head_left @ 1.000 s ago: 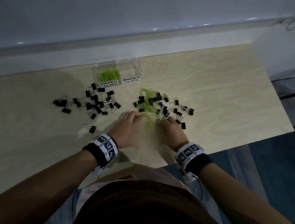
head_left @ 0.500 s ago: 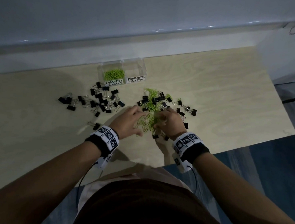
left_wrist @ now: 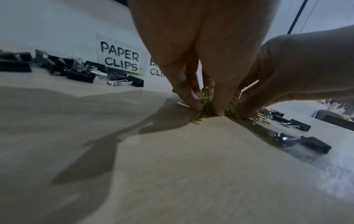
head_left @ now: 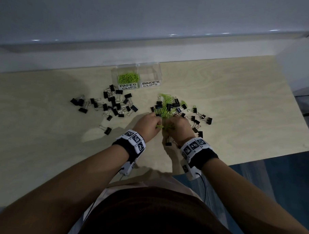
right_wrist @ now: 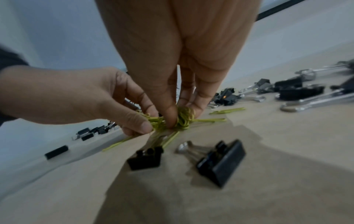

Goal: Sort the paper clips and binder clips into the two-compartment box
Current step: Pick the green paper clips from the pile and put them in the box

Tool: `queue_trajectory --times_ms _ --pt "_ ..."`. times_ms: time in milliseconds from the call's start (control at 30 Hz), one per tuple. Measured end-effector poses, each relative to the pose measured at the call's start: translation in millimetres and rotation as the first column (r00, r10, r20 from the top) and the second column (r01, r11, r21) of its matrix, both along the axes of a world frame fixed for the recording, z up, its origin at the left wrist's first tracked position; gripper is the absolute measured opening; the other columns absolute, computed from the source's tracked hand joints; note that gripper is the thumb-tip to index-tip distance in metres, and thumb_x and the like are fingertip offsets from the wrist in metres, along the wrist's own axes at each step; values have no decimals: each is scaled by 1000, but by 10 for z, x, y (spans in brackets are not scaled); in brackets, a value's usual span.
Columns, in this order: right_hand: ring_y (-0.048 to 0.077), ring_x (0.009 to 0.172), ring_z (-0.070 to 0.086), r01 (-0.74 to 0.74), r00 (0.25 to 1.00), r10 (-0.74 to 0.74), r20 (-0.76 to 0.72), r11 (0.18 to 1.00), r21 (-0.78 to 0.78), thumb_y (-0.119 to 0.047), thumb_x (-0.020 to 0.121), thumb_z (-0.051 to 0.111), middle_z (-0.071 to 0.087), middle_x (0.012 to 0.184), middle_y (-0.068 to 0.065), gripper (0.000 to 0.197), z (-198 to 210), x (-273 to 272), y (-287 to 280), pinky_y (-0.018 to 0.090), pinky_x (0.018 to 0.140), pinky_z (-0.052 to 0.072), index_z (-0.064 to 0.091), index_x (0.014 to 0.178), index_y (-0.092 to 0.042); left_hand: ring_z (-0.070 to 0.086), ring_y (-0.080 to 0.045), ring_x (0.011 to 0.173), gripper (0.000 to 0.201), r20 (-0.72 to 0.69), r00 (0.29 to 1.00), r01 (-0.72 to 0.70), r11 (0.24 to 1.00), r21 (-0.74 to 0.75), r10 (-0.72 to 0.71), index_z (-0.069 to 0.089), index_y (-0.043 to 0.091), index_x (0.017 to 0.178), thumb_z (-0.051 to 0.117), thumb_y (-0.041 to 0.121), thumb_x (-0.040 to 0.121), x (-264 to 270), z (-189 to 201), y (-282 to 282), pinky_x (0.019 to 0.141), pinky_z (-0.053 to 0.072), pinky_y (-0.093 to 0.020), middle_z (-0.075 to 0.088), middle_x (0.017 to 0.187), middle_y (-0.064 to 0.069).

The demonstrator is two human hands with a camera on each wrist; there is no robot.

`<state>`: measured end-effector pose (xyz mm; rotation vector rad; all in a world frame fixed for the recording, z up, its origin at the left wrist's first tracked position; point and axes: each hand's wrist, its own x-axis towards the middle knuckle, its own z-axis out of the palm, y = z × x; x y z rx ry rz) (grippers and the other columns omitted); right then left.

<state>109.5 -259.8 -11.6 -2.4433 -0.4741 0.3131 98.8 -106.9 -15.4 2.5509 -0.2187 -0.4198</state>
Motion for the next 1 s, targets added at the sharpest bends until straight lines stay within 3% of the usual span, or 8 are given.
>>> queue_trajectory --times_ms 67,167,267,333,533,733,867,1000 --pt "19 65 64 79 996 -77 -53 996 37 3 69 71 70 72 7 11 34 21 -47 32 65 56 72 75 -6 57 -26 92 12 -1 1000 1 1000 0 -1 67 9 93 61 14 84 14 0 6 79 47 -36 61 97 -9" --pt "11 69 67 302 912 -263 -315 950 82 0 71 75 72 77 0 16 33 46 -119 22 69 55 73 81 -12 59 -24 89 11 -11 1000 -11 1000 -21 11 68 10 92 61 12 84 16 -2 72 78 49 -34 64 96 -8" --pt "13 66 70 419 838 -290 -463 885 203 7 68 75 73 72 -2 20 63 113 -154 29 65 59 72 73 -13 61 -20 83 9 -36 997 -70 991 -115 66 69 10 90 67 12 81 -2 7 174 74 50 -29 68 91 -6" --pt "11 61 68 453 820 -277 -502 849 271 11 68 74 71 66 -4 24 152 214 -116 25 61 58 71 73 -12 61 -14 76 11 -76 989 -142 965 -221 128 70 9 90 70 11 79 -2 45 245 70 49 -25 69 87 -3" --pt "14 67 64 461 833 -242 -498 801 381 12 69 73 69 84 20 19 477 729 383 29 63 59 69 86 5 55 -4 61 13 -125 928 -372 842 -391 352 69 9 90 74 12 78 258 342 622 58 43 -9 64 73 1" --pt "22 73 67 405 871 -200 -448 807 429 5 66 77 68 79 7 26 567 1355 1140 40 71 59 72 77 -18 57 -7 67 17 -1 825 -516 751 -412 566 69 10 94 73 15 78 708 661 1159 55 45 -6 66 81 0" --pt "22 71 66 437 870 -265 -416 805 401 0 66 78 66 74 3 23 507 1609 1505 45 69 59 71 75 -20 54 -3 62 14 61 758 -571 707 -418 649 69 11 88 74 17 77 1005 738 1334 53 44 -7 64 76 3" --pt "21 75 69 343 910 -237 -339 891 298 0 67 75 72 79 3 24 419 1651 1591 40 71 60 70 71 -23 60 -12 69 14 109 745 -606 736 -301 658 71 8 88 74 16 77 1252 635 1303 61 46 -16 67 81 -2"
